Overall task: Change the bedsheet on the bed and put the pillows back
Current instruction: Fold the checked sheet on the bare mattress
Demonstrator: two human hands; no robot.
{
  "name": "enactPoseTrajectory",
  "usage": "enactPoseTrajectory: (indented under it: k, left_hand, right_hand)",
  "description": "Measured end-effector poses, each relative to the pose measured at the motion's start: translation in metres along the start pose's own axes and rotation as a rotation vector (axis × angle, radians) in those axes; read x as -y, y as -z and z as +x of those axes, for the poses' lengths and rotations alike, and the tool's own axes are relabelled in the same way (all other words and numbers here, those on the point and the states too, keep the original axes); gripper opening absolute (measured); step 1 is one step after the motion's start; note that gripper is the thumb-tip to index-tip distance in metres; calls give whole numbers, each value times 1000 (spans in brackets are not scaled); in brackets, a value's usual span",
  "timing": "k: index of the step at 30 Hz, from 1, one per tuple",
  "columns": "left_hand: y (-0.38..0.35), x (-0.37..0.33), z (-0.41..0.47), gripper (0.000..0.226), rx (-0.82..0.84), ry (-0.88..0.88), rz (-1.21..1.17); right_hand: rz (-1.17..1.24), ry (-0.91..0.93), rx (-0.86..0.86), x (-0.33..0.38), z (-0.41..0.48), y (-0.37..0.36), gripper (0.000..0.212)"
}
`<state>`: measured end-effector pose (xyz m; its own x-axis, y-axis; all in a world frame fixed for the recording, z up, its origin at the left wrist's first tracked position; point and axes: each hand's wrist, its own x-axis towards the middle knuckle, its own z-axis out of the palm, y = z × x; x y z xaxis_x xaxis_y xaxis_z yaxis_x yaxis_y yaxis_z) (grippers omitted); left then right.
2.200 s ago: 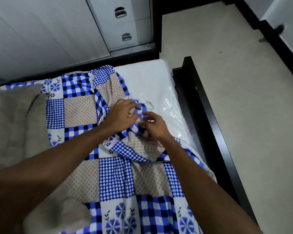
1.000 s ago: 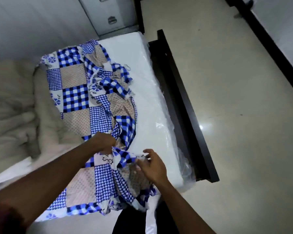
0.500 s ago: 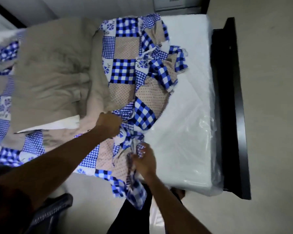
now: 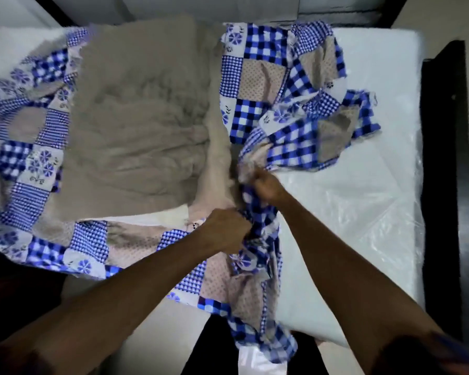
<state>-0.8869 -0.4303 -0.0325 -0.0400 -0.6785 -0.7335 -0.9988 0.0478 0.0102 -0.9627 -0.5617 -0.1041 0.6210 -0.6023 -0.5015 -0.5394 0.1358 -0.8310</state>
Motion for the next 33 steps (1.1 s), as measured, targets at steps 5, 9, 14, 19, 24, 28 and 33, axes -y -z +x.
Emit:
enactPoseTrajectory:
  k: [5, 9, 14, 19, 24, 28, 33]
  left_hand:
    - [74, 89, -30, 22, -657, 20, -583]
    - [88, 215, -43, 36, -1107, 187, -644]
    - [49, 362, -60, 72, -1095, 696, -949]
    - [-20, 436, -61, 89, -702, 630, -1700]
    - [-31, 439, -60, 116, -365, 471, -2017]
    - [-34, 439, -55, 115, -196, 525, -2118]
    - [-30, 423, -47, 101, -312, 446, -2250]
  right_hand:
    - [-598, -56, 13, 59, 17, -29, 49]
    - [-683, 156, -614, 111, 43, -32, 43]
    - [-201, 148, -324, 195, 97, -59, 57]
    - [12, -54, -221, 204, 160, -94, 122]
    - [12, -185, -230, 171, 188, -96, 128]
    - [171, -236, -165, 159, 197, -91, 133]
    - [312, -141, -178, 166, 196, -90, 120]
